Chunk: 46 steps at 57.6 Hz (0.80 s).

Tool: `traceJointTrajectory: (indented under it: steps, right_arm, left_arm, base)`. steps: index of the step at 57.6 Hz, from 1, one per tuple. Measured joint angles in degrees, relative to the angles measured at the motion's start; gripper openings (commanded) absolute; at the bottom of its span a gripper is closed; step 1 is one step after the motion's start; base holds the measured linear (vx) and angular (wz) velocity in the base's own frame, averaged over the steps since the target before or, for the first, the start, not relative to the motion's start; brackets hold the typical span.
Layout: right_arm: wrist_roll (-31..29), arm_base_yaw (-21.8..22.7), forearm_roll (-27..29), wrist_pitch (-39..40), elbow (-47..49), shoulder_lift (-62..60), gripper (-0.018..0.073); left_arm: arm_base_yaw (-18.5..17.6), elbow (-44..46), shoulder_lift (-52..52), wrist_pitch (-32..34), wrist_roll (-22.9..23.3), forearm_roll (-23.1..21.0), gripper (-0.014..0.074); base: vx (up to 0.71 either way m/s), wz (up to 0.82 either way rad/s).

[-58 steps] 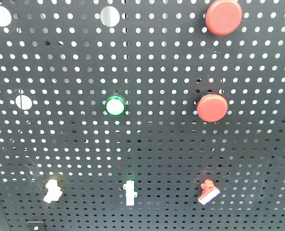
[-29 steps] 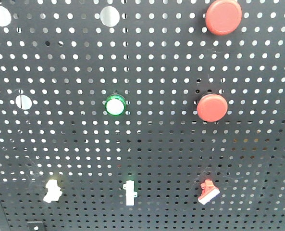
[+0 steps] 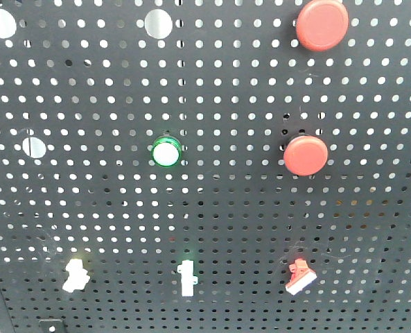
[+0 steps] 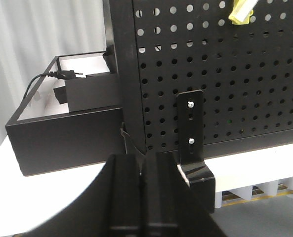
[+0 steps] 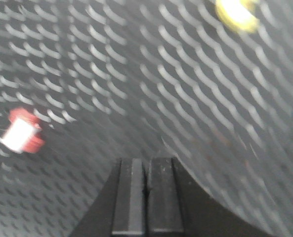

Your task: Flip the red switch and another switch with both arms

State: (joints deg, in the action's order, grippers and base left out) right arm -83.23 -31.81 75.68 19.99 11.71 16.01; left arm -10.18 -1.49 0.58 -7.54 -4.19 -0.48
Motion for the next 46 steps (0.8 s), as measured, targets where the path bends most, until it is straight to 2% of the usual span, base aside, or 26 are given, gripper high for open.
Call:
traceJointTrajectory:
  steps: [6, 7, 12, 15, 20, 24, 28, 33, 46]
  right_arm:
    - [18.6, 4.7, -21.3, -8.2, 0.0, 4.6, -0.0001]
    - [23.2, 6.2, -25.8, -10.5, 0.0, 5.3, -0.0001]
    - [41.2, 12.9, -41.8, -21.4, 0.0, 6.3, -0.0001]
    - [50.2, 16.9, -49.4, -28.3, -0.2, 5.3, -0.0001]
    - [61.8, 23.9, -60.3, -34.2, -2.2, 1.3, -0.0001]
    - [68.0, 28.3, -64.9, -35.4, -5.3, -3.5, -0.0001]
    - [71.8, 31.7, -66.6, -35.0, -8.9, -9.1, -0.0001]
    - [73.3, 34.8, -66.9, -33.7, -12.5, -15.1, -0.0001]
    - [74.0, 38.8, -66.8, -32.0, -13.3, -16.7, -0.0001]
  left_arm:
    - [0.0, 0.0, 0.0, 0.0, 0.0, 0.0, 0.0003]
    - [0.0, 0.0, 0.0, 0.0, 0.0, 0.0, 0.0003]
    - [0.0, 0.0, 0.0, 0.0, 0.0, 0.0, 0.0003]
    - [0.0, 0.0, 0.0, 0.0, 0.0, 0.0, 0.0003]
    - [0.0, 0.0, 0.0, 0.0, 0.0, 0.0, 0.0003]
    - [0.0, 0.0, 0.0, 0.0, 0.0, 0.0, 0.0003]
    - [0.0, 0.0, 0.0, 0.0, 0.0, 0.0, 0.0003]
    - [0.0, 0.0, 0.0, -0.1, 0.0, 0.0, 0.0003]
    - [0.0, 0.0, 0.0, -0.1, 0.0, 0.0, 0.0003]
  base:
    - [0.0, 0.0]
    - [0.0, 0.0]
    - [0.0, 0.0]
    - [0.0, 0.0]
    - [0.0, 0.0]
    - [0.0, 0.0]
    - [0.0, 0.0]
    - [0.0, 0.0]
    - [0.0, 0.0]
